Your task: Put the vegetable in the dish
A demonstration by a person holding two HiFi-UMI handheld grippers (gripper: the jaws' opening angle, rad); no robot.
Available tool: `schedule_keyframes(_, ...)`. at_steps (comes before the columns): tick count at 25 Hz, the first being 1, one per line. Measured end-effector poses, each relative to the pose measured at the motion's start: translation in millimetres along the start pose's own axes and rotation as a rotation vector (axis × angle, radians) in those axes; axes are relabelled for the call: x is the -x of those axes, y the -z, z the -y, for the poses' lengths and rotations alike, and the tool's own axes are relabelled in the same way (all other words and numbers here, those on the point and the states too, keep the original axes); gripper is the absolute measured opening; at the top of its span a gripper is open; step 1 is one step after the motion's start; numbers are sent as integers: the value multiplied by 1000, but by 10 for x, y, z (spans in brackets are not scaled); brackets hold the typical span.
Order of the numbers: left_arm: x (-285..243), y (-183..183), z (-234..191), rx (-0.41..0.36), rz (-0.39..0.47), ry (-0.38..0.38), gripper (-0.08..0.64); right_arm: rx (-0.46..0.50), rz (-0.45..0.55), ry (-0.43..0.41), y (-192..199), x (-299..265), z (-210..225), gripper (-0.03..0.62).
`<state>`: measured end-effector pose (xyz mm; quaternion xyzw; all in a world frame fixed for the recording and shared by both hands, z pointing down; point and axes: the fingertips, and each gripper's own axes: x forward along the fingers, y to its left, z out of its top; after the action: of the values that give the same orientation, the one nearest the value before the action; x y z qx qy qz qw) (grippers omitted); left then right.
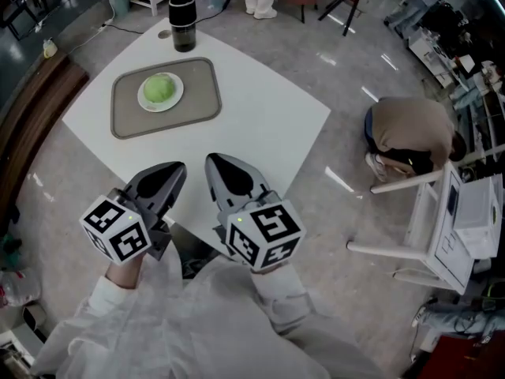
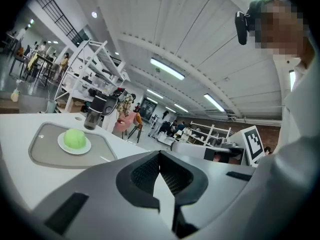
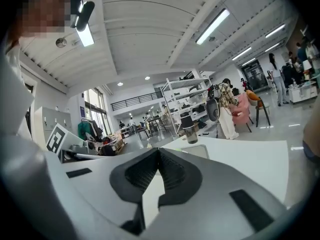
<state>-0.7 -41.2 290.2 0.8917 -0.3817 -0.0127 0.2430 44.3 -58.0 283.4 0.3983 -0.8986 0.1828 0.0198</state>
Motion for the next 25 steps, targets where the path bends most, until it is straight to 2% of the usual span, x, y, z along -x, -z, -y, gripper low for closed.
schedule_keyframes(5,-36,16,32,-4,-33,31,8,33,-23,72,26,62,77,15)
schedule_keyframes(11,-69,156,87,15,-105,78,8,6,-44,101,126,78,24,15)
schedule_keyframes(17,-94,103,42,-54,-121,86,8,20,-38,137,112,65,14,15)
schedule_keyframes(25,-112,73,49,-93,-124,74,8,51,-42,191,77,135,76,15)
